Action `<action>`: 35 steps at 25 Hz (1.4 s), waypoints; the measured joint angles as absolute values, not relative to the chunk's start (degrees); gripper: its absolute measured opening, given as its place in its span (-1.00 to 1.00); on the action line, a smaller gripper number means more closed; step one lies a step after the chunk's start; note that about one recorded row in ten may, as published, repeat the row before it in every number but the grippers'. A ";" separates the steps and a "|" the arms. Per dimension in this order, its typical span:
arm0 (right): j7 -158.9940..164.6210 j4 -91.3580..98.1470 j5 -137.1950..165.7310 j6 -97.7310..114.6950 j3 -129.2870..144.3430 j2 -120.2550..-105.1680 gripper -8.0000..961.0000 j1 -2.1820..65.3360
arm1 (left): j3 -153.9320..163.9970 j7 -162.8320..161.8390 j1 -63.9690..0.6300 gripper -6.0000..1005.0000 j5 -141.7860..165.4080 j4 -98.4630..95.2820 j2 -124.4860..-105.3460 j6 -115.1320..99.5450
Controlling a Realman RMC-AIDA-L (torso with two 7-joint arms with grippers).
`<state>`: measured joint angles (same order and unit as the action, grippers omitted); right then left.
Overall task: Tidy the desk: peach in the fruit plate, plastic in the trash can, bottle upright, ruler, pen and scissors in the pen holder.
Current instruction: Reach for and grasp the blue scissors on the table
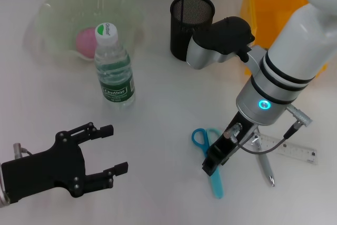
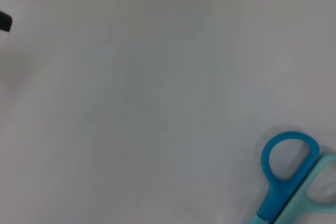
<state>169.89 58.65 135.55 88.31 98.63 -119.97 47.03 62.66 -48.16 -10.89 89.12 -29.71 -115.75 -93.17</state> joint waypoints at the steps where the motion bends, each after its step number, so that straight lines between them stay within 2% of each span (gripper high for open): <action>1: 169.89 58.65 135.55 88.31 98.63 -119.97 -0.01 47.03 | 62.66 -48.16 -10.89 0.51 89.12 -29.71 -115.75 -93.17; 10: 169.90 56.46 135.63 87.88 98.56 -119.97 -0.18 48.22 | 62.66 -48.16 -10.90 0.51 89.12 -29.71 -115.75 -93.17; 30: 169.89 55.02 135.42 87.16 98.81 -119.97 -0.19 49.34 | 62.66 -48.16 -10.90 0.50 89.12 -29.69 -115.69 -93.13; 35: 169.90 54.80 135.45 87.23 98.87 -119.97 -0.41 49.61 | 62.66 -48.11 -10.90 0.50 89.12 -29.62 -115.67 -93.08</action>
<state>169.90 54.80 135.45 87.23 98.87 -119.97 49.61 62.66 -48.11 -10.90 89.12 -29.62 -115.67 -93.08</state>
